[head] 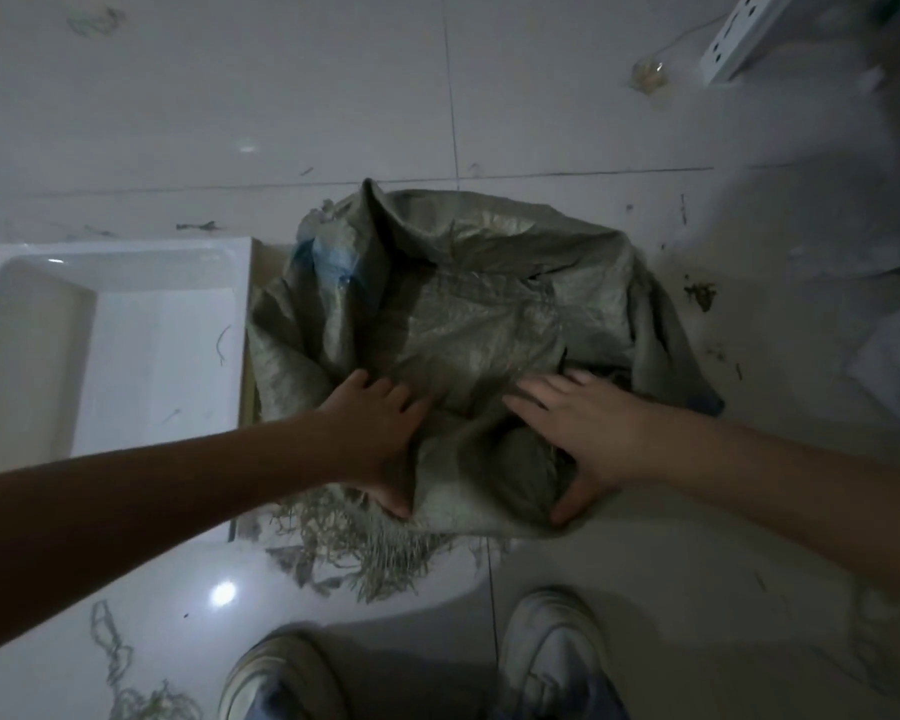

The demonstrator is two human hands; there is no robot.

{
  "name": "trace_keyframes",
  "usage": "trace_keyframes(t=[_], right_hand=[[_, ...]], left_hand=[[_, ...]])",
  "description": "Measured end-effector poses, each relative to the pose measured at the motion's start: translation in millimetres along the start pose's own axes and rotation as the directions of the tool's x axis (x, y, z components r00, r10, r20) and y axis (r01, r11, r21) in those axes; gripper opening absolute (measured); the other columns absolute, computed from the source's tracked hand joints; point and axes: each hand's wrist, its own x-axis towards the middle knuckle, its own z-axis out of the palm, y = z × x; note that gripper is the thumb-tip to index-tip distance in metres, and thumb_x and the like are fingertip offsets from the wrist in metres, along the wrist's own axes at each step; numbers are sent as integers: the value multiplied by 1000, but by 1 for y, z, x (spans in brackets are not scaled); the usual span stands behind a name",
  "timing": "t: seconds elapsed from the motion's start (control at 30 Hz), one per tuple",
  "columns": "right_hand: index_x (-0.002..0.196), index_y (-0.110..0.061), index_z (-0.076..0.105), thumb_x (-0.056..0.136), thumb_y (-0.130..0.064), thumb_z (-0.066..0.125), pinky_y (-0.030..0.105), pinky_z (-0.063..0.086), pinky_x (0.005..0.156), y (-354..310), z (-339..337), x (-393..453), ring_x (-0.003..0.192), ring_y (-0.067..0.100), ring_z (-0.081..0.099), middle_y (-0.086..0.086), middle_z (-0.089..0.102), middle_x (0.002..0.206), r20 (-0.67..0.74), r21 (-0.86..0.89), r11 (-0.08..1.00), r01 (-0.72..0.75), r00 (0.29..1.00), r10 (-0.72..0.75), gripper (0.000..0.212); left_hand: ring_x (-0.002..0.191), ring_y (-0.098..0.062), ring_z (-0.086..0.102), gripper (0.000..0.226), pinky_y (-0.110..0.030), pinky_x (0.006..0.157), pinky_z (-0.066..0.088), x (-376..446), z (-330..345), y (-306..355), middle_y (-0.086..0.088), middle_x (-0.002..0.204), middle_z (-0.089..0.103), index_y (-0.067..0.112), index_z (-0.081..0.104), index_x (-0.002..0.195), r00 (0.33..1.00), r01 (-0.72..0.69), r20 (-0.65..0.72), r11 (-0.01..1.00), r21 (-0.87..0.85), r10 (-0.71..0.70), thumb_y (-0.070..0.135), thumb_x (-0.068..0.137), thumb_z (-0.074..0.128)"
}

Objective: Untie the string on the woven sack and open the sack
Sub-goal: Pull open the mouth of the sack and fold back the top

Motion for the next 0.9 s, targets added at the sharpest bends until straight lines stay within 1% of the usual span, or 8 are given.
trace_keyframes(t=[0.13,0.2,0.27,0.33,0.47,0.6,0.77,0.9], right_hand=[[151,-18,-9,63,-78,59,47,11,117,5,21,8,133,24,38,8,41,144,134,80,997,-3,991,-8,126],[151,-15,7,70,-72,58,52,-2,118,8,29,6,118,21,53,3,61,120,87,80,996,37,995,-44,111],[136,-17,43,76,-62,57,46,6,117,12,38,2,103,19,61,2,69,102,-49,65,991,113,993,-110,76],[103,-20,64,78,-47,48,31,31,97,20,51,0,80,17,67,1,71,82,-242,20,976,219,948,-207,40],[91,-15,65,79,-14,43,22,45,42,31,74,-13,51,16,57,0,61,63,-498,-133,926,354,784,-371,25],[105,-9,51,79,-6,42,22,43,36,47,76,-24,46,19,57,8,63,68,-606,-267,914,305,685,-405,28],[112,-4,46,91,0,28,23,44,37,60,89,-36,49,21,59,12,43,92,-597,-280,928,246,713,-369,28],[110,-8,50,85,-19,41,31,49,58,62,100,-42,67,23,65,12,52,97,-506,-241,938,250,792,-342,29]], left_hand=[[127,-23,46,103,-40,113,26,-3,23,-4,-5,142,46,16,15,149,997,-20,-69,1000,18,21,71,72,55],[117,-22,55,86,-34,108,35,-4,38,-9,-4,130,57,16,28,145,987,-77,-144,997,-3,76,65,79,54],[86,-18,69,64,-29,78,55,-9,51,-14,-3,101,70,17,49,128,914,-250,-324,968,27,245,53,77,66],[50,-11,63,50,-21,43,51,-14,63,-17,3,72,68,20,54,110,788,-368,-485,921,125,380,35,69,77],[46,-10,57,43,-19,36,47,-18,72,-23,-1,79,67,22,47,122,608,-471,-583,836,282,539,23,80,56],[39,-8,52,45,-18,34,44,-21,71,-29,-4,80,67,21,43,128,613,-421,-624,868,261,485,21,83,41],[40,-6,51,47,-16,36,44,-30,73,-26,-3,85,67,17,41,131,642,-391,-618,887,245,454,24,85,41],[56,-11,61,72,-23,41,52,-34,90,-8,-3,86,66,18,43,129,752,-302,-581,946,118,312,36,66,74]])
